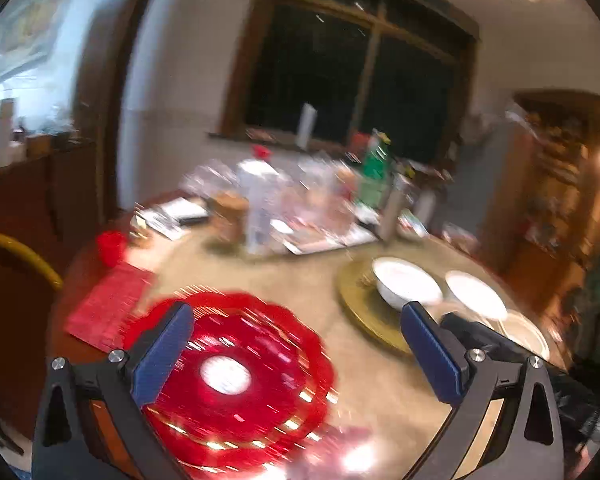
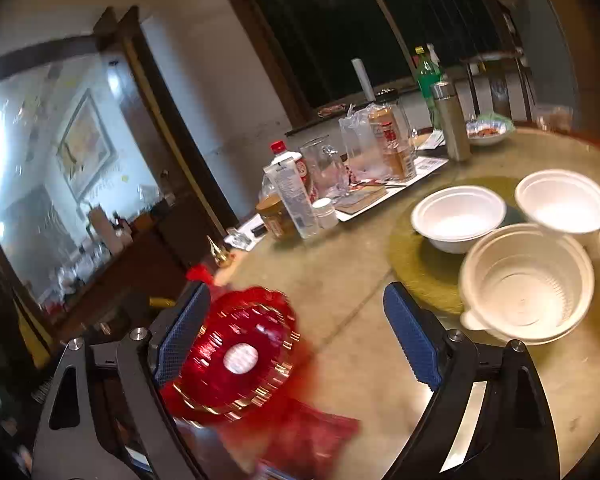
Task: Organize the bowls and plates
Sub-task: 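Move the right tool away from the stacked red plates toward the beige bowls, then grasp the rim of the beige plastic bowl with the right tool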
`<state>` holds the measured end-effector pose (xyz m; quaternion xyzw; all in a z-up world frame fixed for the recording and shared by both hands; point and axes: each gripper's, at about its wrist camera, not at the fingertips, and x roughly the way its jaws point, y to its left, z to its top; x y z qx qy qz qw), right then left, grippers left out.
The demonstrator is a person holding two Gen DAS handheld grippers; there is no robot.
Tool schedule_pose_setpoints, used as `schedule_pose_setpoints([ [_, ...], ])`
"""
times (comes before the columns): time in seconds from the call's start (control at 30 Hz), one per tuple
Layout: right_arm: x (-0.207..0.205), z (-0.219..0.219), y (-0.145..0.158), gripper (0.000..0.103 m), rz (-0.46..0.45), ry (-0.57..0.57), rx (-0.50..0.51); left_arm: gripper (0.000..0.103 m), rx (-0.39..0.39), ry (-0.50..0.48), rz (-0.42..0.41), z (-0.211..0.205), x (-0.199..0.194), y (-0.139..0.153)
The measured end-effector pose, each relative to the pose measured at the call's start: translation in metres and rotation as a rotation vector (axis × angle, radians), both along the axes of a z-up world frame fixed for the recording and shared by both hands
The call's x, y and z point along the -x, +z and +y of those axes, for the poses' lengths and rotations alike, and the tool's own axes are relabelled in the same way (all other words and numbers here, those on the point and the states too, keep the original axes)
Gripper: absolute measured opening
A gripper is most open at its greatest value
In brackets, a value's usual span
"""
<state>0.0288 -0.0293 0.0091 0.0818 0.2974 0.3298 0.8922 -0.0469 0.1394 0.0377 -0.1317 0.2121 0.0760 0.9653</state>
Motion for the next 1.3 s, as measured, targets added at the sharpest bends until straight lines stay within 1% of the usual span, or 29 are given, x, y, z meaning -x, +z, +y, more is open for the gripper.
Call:
schedule_pose_setpoints([
  [0.07,-0.003,-0.009,-0.008,0.089,0.047,0.000,0.073,0.103,-0.017,-0.040,0.038,-0.013,-0.010,-0.006],
  [0.13,-0.007,-0.025,-0.018,0.089,0.105,-0.029,0.118,0.103,-0.052,-0.089,0.093,-0.028,-0.021,-0.014],
  [0.2,-0.006,-0.045,-0.021,0.089,0.119,-0.068,0.125,0.103,-0.062,-0.147,0.151,-0.043,-0.032,-0.021],
  [0.27,-0.005,-0.066,-0.022,0.089,0.123,-0.116,0.136,0.103,-0.069,-0.187,0.184,-0.057,-0.038,-0.026],
  [0.37,-0.010,-0.089,-0.023,0.089,0.147,-0.186,0.175,0.103,-0.081,-0.220,0.208,-0.074,-0.044,-0.030],
  [0.47,-0.014,-0.105,-0.024,0.091,0.160,-0.211,0.224,0.103,-0.085,-0.257,0.219,-0.087,-0.052,-0.031],
  [0.53,-0.014,-0.116,-0.021,0.091,0.150,-0.223,0.213,0.103,-0.078,-0.265,0.217,-0.092,-0.052,-0.032],
  [0.57,-0.015,-0.120,-0.020,0.101,0.145,-0.229,0.208,0.103,-0.074,-0.266,0.215,-0.094,-0.053,-0.032],
  [0.6,-0.015,-0.123,-0.020,0.103,0.141,-0.236,0.206,0.103,-0.068,-0.268,0.211,-0.095,-0.054,-0.032],
  [0.67,-0.019,-0.129,-0.020,0.103,0.136,-0.247,0.208,0.103,-0.059,-0.271,0.201,-0.097,-0.057,-0.031],
  [0.73,-0.024,-0.131,-0.022,0.103,0.148,-0.246,0.215,0.103,-0.051,-0.283,0.181,-0.098,-0.060,-0.030],
  [0.83,-0.028,-0.136,-0.024,0.103,0.168,-0.246,0.200,0.103,-0.055,-0.316,0.160,-0.102,-0.067,-0.029],
  [0.9,-0.029,-0.140,-0.025,0.103,0.191,-0.258,0.197,0.103,-0.068,-0.360,0.176,-0.107,-0.075,-0.031],
  [0.93,-0.031,-0.144,-0.026,0.103,0.221,-0.260,0.195,0.103,-0.066,-0.371,0.186,-0.107,-0.078,-0.032],
  [0.97,-0.033,-0.146,-0.028,0.103,0.258,-0.263,0.189,0.103,-0.046,-0.382,0.194,-0.106,-0.081,-0.034],
  [1.0,-0.037,-0.148,-0.030,0.103,0.310,-0.268,0.170,0.103,-0.009,-0.394,0.212,-0.104,-0.086,-0.036],
  [1.03,-0.042,-0.155,-0.034,0.103,0.399,-0.269,0.123,0.103,0.026,-0.405,0.240,-0.102,-0.091,-0.038],
  [1.1,-0.049,-0.164,-0.043,0.103,0.514,-0.263,0.029,0.103,0.072,-0.407,0.286,-0.097,-0.102,-0.040],
  [1.13,-0.051,-0.169,-0.044,0.103,0.539,-0.267,-0.009,0.103,0.072,-0.393,0.282,-0.095,-0.105,-0.039],
  [1.2,-0.054,-0.174,-0.044,0.103,0.556,-0.291,-0.026,0.103,0.054,-0.346,0.284,-0.092,-0.111,-0.038],
  [1.3,-0.060,-0.176,-0.041,0.103,0.577,-0.289,-0.066,0.103,0.067,-0.346,0.288,-0.093,-0.119,-0.037],
])
